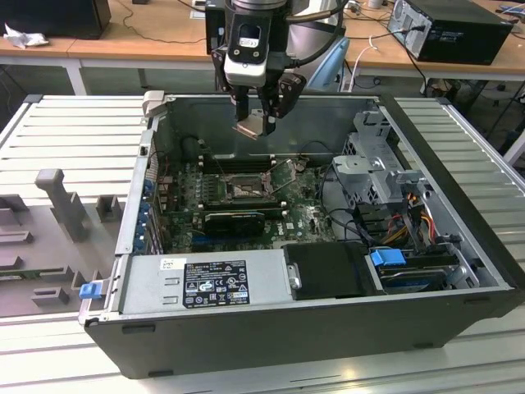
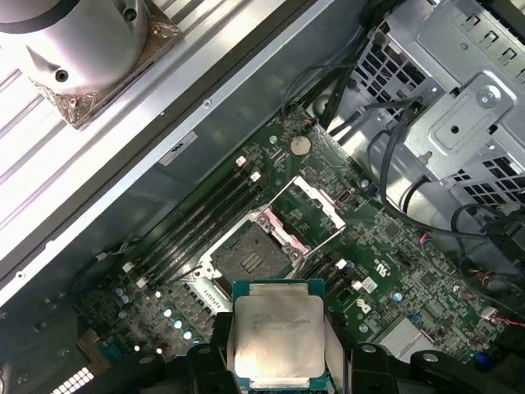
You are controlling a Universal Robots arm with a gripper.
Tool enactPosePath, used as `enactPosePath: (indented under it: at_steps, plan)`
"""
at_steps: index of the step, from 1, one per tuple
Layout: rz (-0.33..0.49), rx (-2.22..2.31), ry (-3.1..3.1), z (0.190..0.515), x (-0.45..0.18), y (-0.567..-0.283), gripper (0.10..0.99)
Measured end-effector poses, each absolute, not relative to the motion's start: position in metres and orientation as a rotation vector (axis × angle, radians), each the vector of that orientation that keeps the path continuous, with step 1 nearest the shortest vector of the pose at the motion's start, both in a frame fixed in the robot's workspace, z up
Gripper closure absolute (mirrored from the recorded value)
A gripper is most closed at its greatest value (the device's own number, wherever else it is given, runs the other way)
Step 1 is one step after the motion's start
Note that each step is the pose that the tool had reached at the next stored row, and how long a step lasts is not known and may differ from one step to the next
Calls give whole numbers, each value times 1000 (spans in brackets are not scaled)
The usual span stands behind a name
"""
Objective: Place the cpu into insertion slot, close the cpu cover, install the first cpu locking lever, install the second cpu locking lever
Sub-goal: 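Place the cpu into insertion slot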
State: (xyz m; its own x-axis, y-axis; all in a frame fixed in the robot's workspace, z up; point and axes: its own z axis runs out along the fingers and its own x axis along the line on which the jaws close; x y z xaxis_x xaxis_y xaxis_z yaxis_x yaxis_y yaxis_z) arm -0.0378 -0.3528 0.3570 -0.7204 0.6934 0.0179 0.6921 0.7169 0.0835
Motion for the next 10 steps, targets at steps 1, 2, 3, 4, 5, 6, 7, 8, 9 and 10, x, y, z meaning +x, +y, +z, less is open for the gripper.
enactPosePath:
  at_steps: [1,2,3,4,5,6,7,8,9,10]
  plan:
    - [132,1173,2895,357,-38,-353,561]
    - [132,1177,2894,357,-38,-353,561]
    - [131,1182,2892,357,-38,-353,561]
    - [131,1185,2890,357,-38,-353,561]
    - [130,1192,2887,357,-38,-353,561]
    - [130,1196,2885,356,-38,-353,561]
    - [130,1201,2883,356,-38,-353,561]
    - [129,1205,2881,356,-38,-353,561]
    - [129,1207,2880,355,-38,-353,561]
    - [129,1209,2879,354,-38,-353,561]
